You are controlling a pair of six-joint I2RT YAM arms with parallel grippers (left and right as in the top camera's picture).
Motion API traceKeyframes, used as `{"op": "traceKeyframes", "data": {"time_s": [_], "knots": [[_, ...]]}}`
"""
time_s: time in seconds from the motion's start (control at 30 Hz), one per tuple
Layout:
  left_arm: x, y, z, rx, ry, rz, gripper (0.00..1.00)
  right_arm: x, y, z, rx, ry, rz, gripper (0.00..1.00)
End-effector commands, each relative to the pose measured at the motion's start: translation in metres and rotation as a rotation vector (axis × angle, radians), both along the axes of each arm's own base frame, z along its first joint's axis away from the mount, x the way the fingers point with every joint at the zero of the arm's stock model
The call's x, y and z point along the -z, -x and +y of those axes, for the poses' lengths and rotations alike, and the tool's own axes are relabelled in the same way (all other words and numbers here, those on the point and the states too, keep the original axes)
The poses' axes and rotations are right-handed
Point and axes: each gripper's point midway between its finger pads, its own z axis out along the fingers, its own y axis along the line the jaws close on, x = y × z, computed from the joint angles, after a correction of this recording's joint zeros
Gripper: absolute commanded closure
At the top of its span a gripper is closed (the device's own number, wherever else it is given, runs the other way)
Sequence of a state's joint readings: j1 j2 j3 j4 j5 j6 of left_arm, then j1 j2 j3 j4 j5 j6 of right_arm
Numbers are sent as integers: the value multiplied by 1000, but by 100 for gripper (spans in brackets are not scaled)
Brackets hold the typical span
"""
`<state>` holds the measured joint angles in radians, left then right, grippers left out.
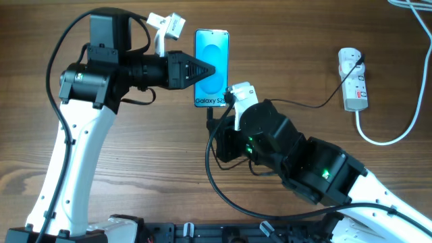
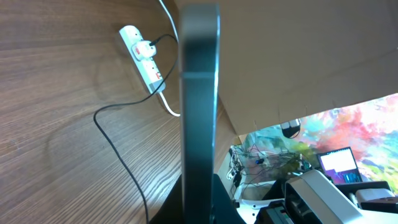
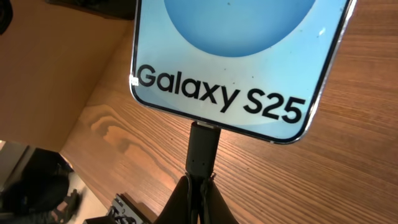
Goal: Plug charger to phone and switch on socket
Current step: 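Lower the phone flat onto the table with the left gripper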
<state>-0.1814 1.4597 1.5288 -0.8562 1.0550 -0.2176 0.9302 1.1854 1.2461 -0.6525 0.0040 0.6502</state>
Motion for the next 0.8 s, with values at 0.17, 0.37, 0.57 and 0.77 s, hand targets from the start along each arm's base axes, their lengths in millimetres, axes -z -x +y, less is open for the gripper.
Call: {"op": "traceKeyframes", "data": {"time_s": [0.17,0.37,0.57,0.77], "knots": [[-3,11,-6,48,18,3,96,-43,-27,-8,61,-28,-187,90],[-1,13,-5,48,15,17,96,-44,-35,-16,101,14,-235,94],[-1,13,-5,48,15,17,96,-44,-37,-17,109,20,-240,89],[-1,12,-5,45,12,14,96,-42,-35,-17,101,23,-227,73]]}}
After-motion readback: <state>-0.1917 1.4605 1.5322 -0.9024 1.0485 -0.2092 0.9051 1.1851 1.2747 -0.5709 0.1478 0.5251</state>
